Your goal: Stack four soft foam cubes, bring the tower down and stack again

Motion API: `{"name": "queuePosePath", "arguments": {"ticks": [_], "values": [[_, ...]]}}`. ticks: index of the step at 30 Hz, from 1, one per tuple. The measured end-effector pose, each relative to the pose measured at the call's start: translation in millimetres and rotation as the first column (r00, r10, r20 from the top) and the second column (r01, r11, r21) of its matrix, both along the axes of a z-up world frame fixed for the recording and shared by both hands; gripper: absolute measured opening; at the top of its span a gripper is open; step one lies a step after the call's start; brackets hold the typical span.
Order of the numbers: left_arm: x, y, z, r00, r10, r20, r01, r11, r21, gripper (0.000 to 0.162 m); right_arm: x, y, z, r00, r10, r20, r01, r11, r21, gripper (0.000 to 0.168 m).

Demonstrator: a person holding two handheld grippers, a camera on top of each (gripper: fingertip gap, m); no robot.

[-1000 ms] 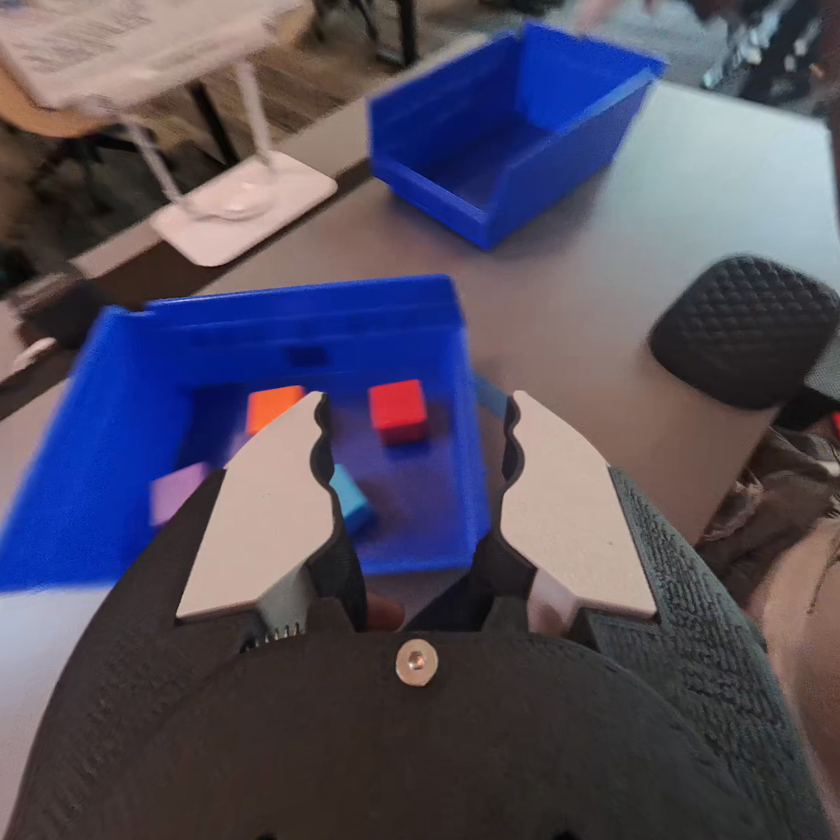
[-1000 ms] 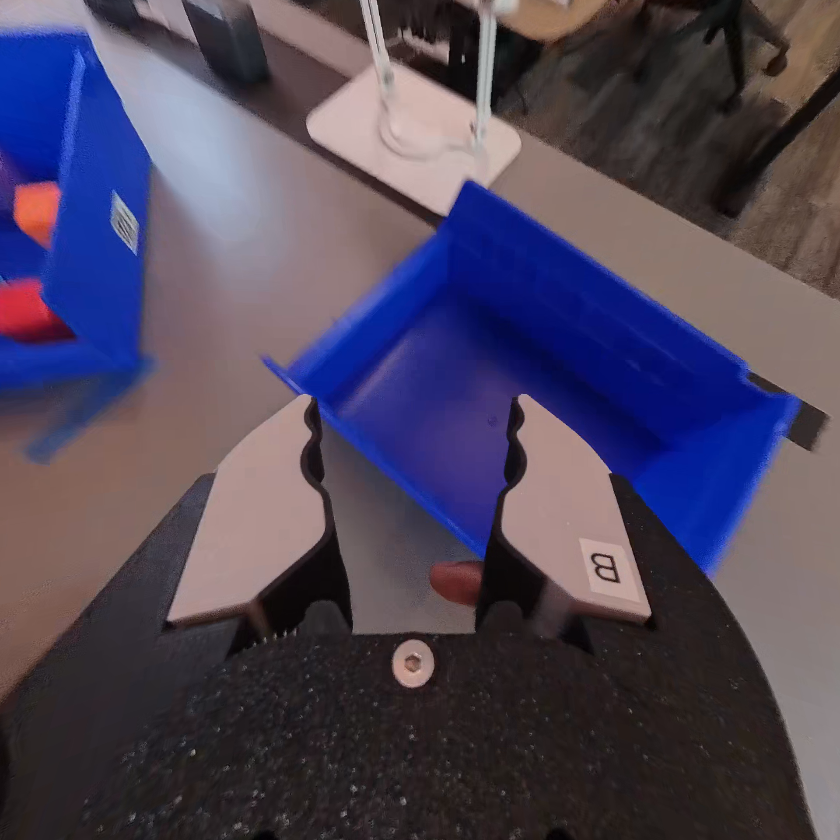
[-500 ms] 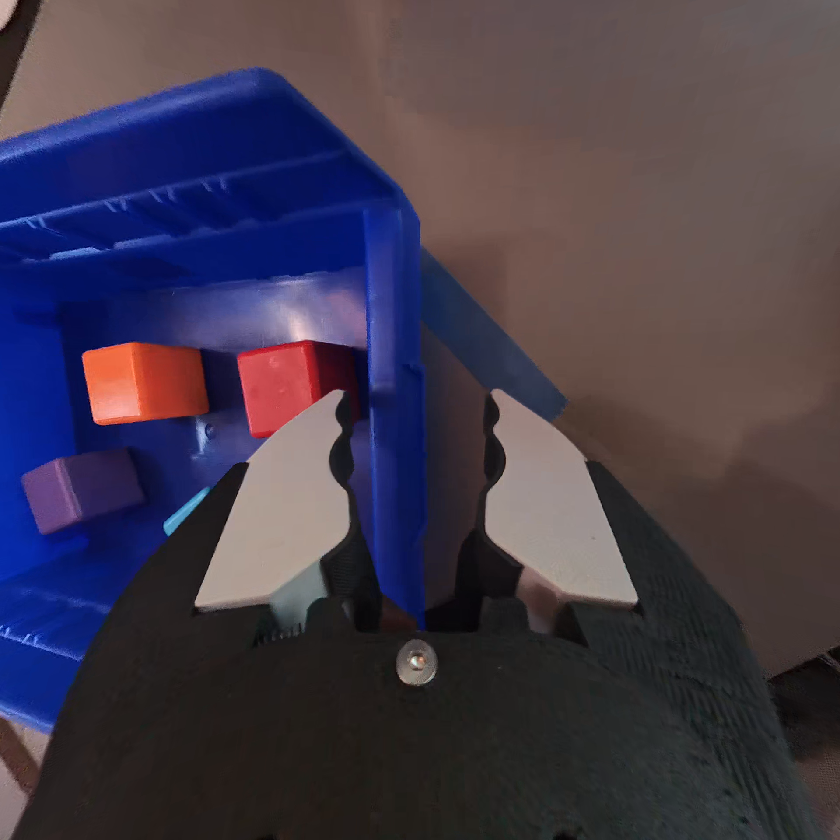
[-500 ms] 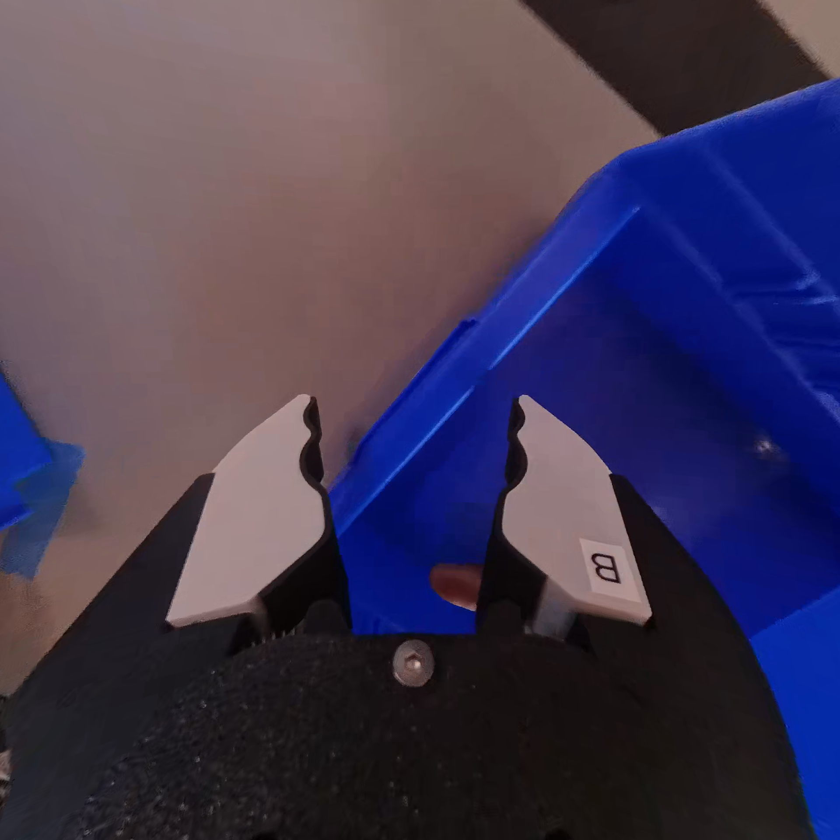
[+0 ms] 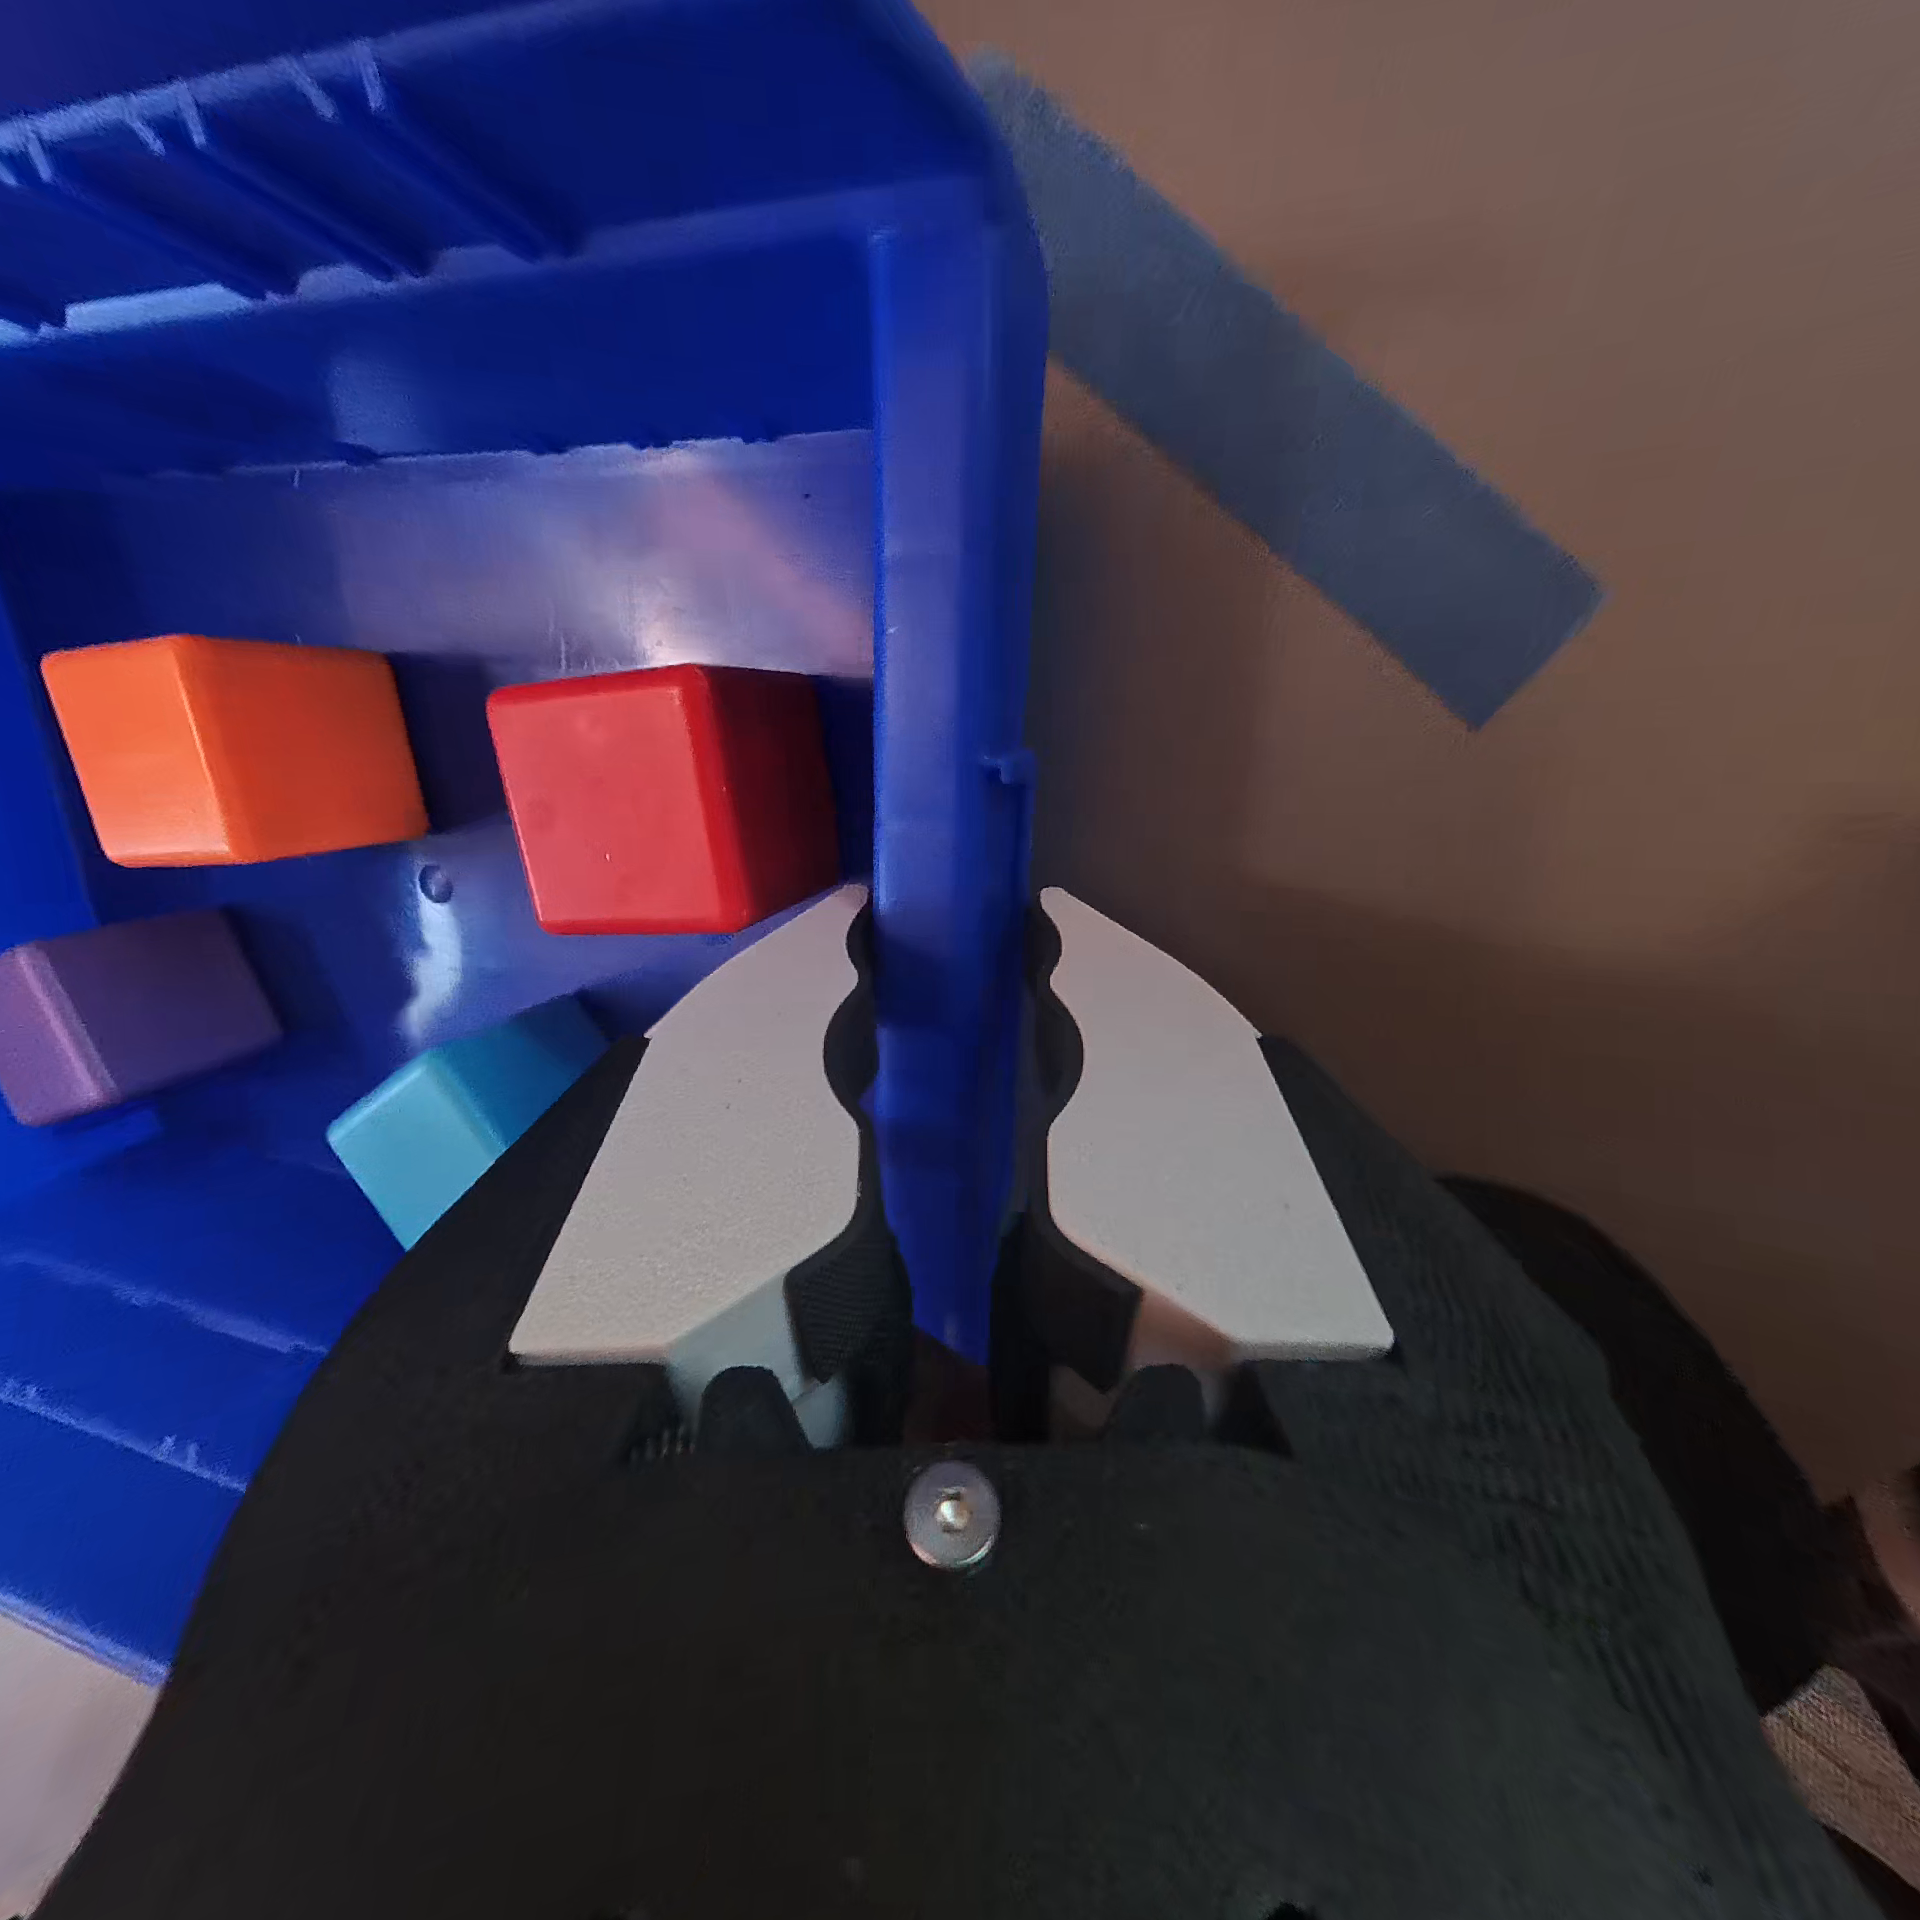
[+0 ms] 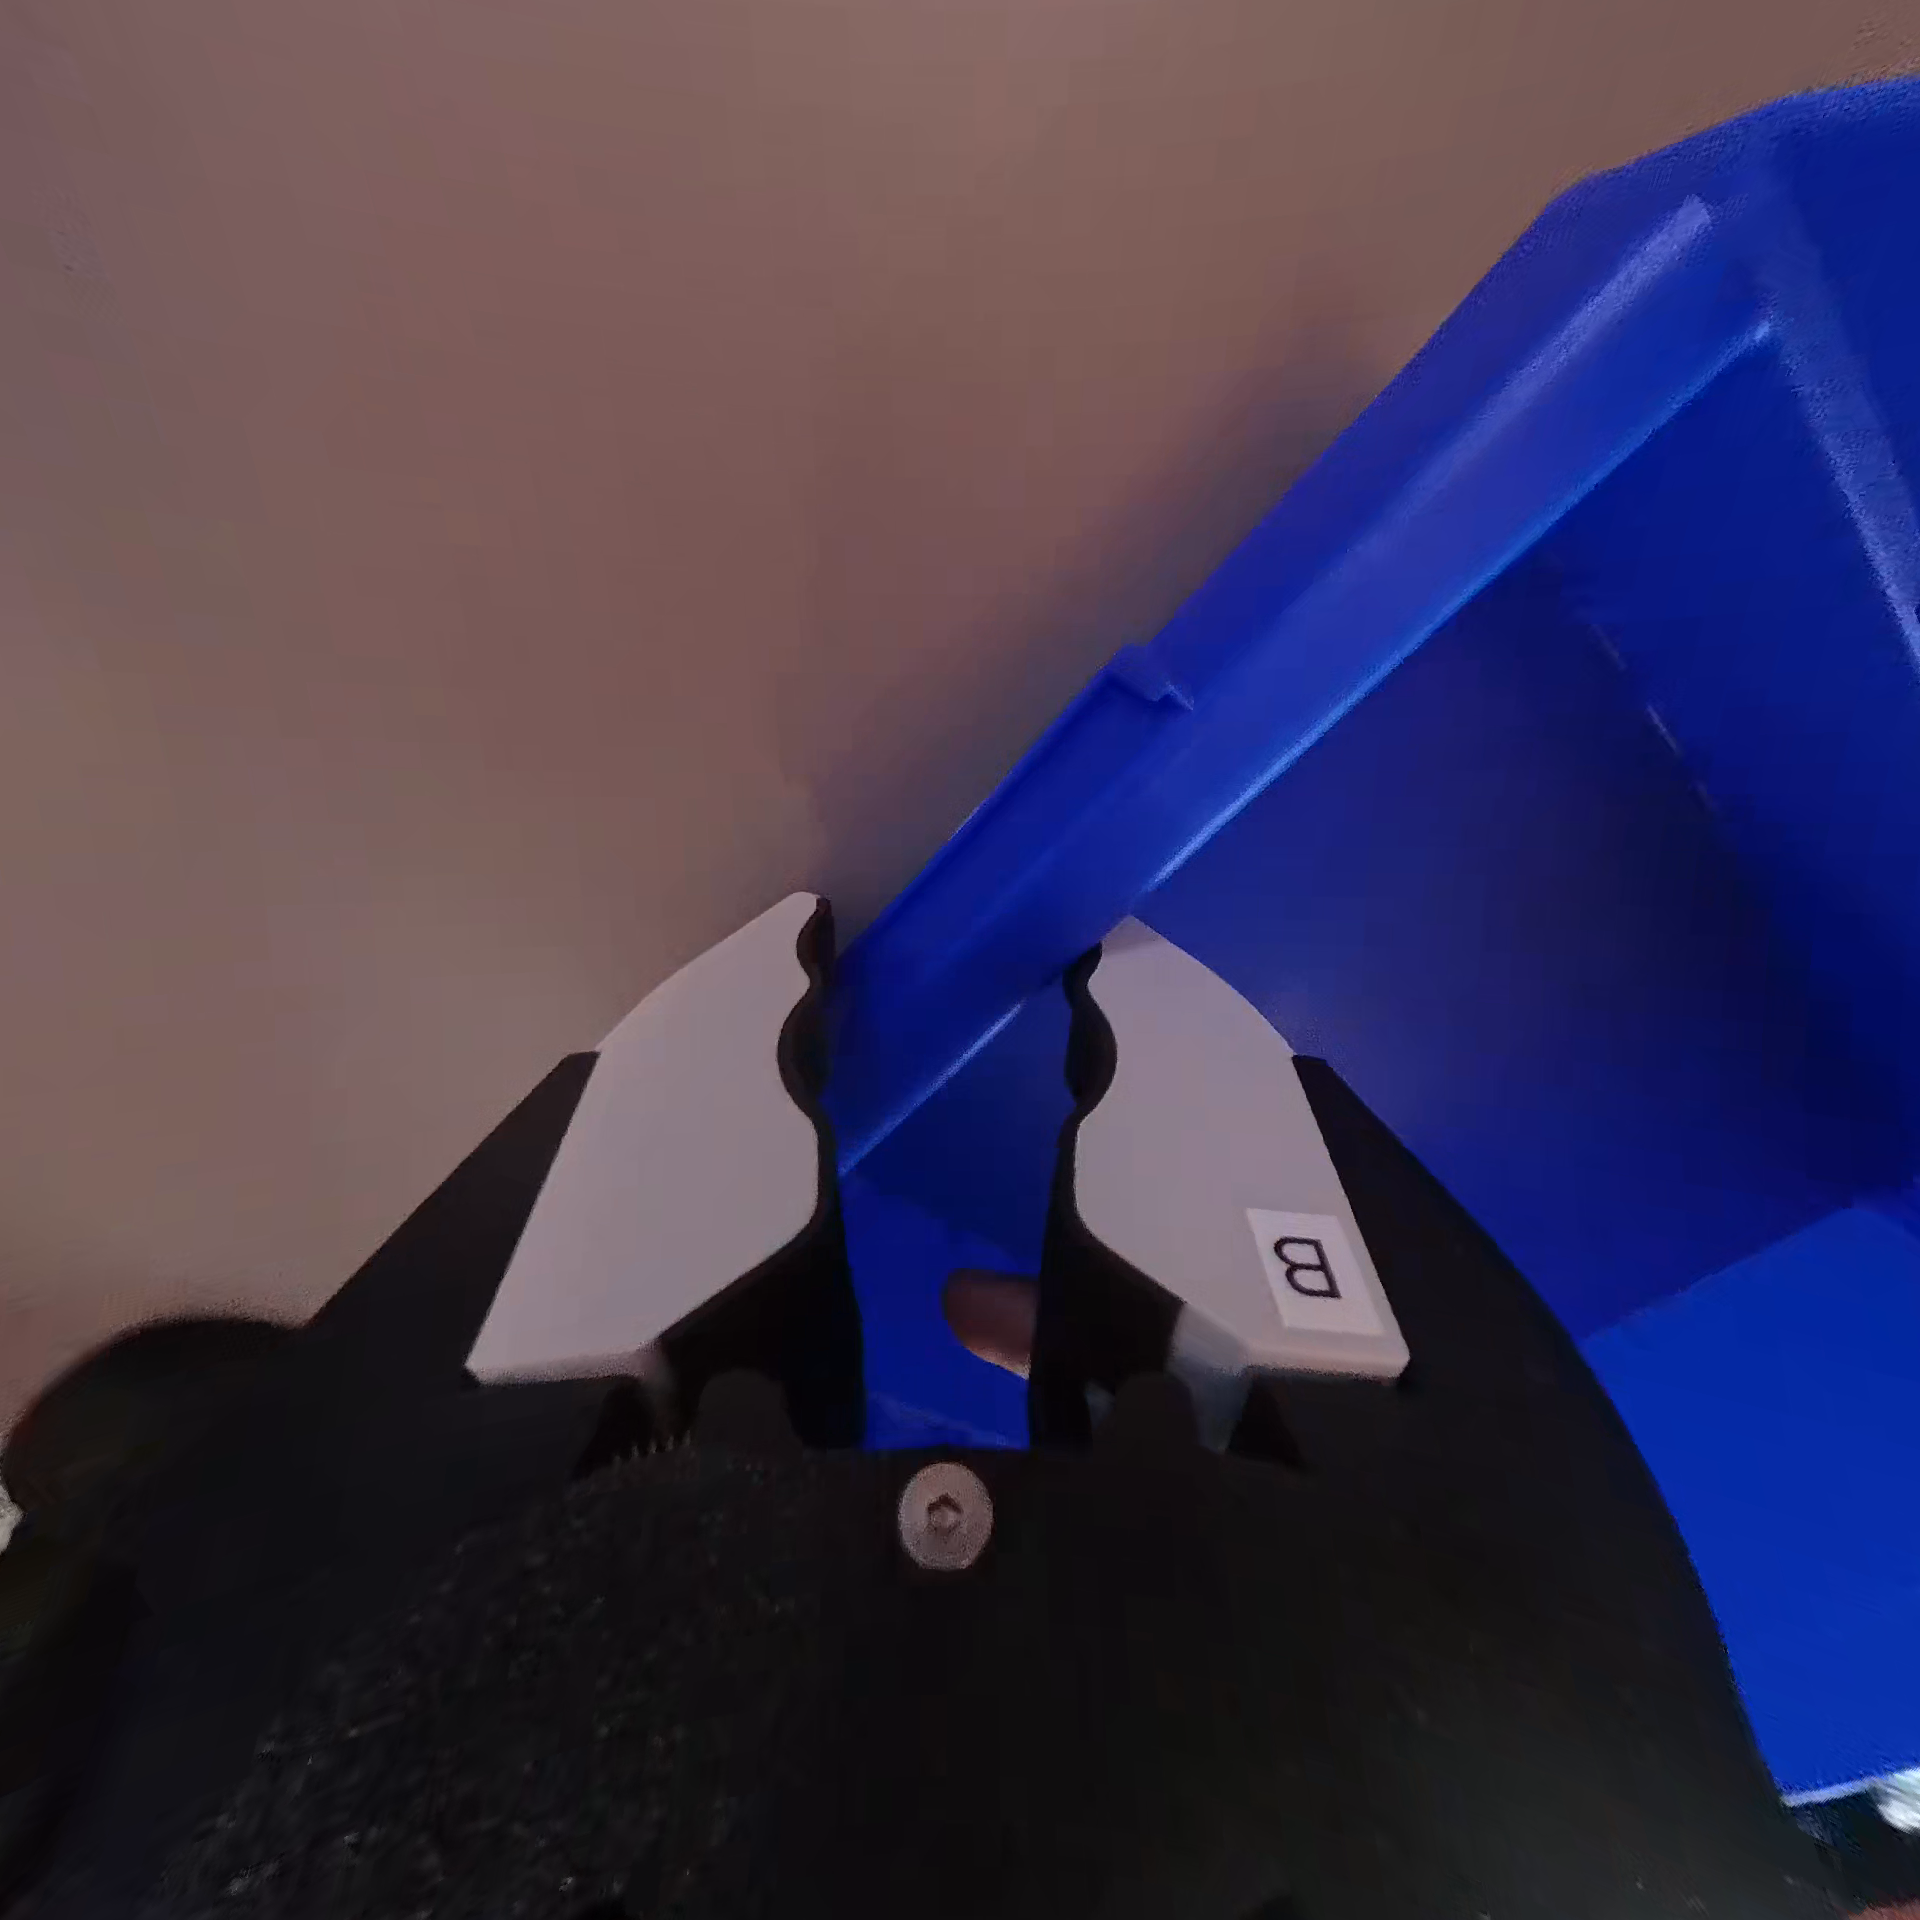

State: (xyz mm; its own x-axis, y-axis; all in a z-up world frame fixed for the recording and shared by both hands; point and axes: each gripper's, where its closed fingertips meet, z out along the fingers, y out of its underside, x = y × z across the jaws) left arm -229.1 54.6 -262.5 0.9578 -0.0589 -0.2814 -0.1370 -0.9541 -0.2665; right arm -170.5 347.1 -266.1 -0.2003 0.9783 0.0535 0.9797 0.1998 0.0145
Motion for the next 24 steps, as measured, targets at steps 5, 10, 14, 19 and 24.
{"name": "queuePosePath", "arguments": {"ticks": [5, 10, 14, 19, 24], "values": [[-24.1, -33.9, 0.1, 1.000, 0.003, 0.028, -0.004, 1.000, 0.017, 0.027, 63.3, -16.0, 1.1, 0.988, 0.135, 0.072, -0.141, 0.986, 0.084, 0.038], [-47.0, -73.2, 0.5, 0.999, 0.010, 0.049, -0.011, 1.000, 0.022, 0.031, 124.8, -19.2, 1.8, 0.960, 0.264, 0.089, -0.276, 0.946, 0.169, 0.034], [-59.7, -99.3, 0.9, 0.998, -0.013, 0.062, 0.012, 1.000, 0.005, 0.032, 169.0, -11.3, 2.6, 0.918, 0.379, 0.118, -0.397, 0.883, 0.249, 0.034], [-72.2, -128.9, 1.1, 0.997, -0.009, 0.073, 0.011, 0.999, -0.032, 0.034, 217.9, 11.8, 4.6, 0.849, 0.494, 0.186, -0.527, 0.769, 0.363, 0.033], [-77.7, -146.7, 1.2, 0.997, 0.025, 0.072, -0.022, 0.999, -0.044, 0.034, 256.3, 36.6, 6.9, 0.829, 0.509, 0.233, -0.555, 0.692, 0.462, 0.031]]}}
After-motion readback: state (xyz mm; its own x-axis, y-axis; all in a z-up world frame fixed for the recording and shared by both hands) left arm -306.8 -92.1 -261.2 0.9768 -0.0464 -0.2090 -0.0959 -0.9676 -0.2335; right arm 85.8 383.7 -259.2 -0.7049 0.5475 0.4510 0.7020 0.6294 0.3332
